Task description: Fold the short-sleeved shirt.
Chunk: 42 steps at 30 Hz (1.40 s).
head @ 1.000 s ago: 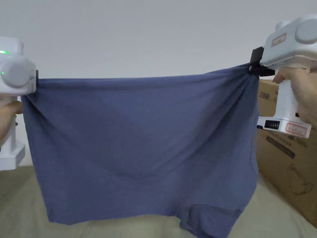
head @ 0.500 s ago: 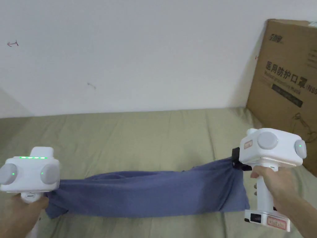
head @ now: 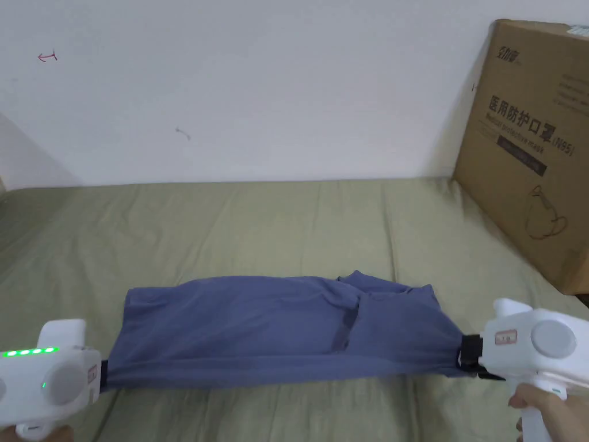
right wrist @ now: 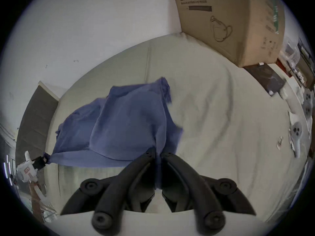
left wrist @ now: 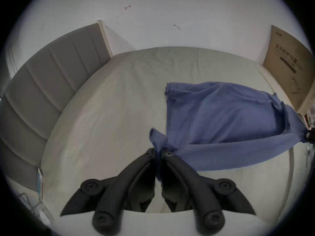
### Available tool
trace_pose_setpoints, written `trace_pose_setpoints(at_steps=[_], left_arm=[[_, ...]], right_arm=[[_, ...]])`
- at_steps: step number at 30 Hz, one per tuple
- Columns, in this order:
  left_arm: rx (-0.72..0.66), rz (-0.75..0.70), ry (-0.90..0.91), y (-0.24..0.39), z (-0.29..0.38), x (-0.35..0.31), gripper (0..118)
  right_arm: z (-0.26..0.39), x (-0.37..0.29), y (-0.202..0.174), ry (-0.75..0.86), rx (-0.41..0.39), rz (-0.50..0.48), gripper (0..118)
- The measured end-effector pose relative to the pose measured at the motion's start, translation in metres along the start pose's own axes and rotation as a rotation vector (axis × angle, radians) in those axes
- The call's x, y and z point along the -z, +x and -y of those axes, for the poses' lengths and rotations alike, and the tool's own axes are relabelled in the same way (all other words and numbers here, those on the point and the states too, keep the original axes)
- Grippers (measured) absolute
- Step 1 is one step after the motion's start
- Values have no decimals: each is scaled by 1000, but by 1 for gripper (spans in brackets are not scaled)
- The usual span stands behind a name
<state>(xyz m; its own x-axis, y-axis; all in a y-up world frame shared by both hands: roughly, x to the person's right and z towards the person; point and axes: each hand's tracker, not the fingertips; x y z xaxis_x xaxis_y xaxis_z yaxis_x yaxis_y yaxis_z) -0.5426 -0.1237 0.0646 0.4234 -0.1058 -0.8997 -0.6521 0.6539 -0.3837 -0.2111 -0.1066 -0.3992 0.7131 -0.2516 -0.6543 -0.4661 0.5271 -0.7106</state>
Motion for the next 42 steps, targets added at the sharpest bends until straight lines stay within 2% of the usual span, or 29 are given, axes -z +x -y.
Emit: trace_pose_setpoints(at_steps=[3,8,13,16,20,25,26,27,28,31,32,33,34,37,39,40,41,42], left_arm=[[104,-24,16,-8,43,-40,4],[78,14,-24,-32,117,-102,4],[90,25,-69,-46,181,-153,4],[84,24,-83,-53,206,-166,4],[56,31,-93,-53,216,-175,4],[114,20,-91,-44,218,-170,5],[111,21,-88,-43,218,-171,10],[107,21,-88,-42,216,-171,22],[96,30,-106,-49,218,-172,55],[98,66,-140,-50,219,-177,87],[109,76,-122,-55,221,-181,105],[121,57,-110,-56,222,-185,108],[127,42,-99,-56,222,-189,104],[91,72,-68,-59,226,-206,106],[45,119,-64,-59,230,-213,100],[41,126,-81,-64,236,-213,84],[44,127,-85,-62,241,-216,59],[47,127,-80,-60,248,-219,27]], right_arm=[[58,-40,12,10,25,-17,4],[153,-96,34,-14,3,-3,4],[223,-128,66,-16,69,-37,4],[245,-140,74,-39,55,-21,4],[253,-146,78,-43,84,-37,4],[254,-144,72,-34,70,-27,4],[253,-143,73,-34,67,-27,5],[253,-143,73,-34,65,-27,7],[253,-143,73,-41,59,-18,20],[254,-145,75,-38,-10,49,36],[255,-148,75,-34,-22,56,51],[256,-152,74,-31,-25,56,57],[256,-155,75,-25,-26,51,57],[258,-162,76,-1,-15,-8,57],[261,-168,69,41,-58,8,56],[264,-170,62,65,-113,76,41],[267,-171,57,71,-160,162,14],[270,-172,55,69,-182,156,0]])
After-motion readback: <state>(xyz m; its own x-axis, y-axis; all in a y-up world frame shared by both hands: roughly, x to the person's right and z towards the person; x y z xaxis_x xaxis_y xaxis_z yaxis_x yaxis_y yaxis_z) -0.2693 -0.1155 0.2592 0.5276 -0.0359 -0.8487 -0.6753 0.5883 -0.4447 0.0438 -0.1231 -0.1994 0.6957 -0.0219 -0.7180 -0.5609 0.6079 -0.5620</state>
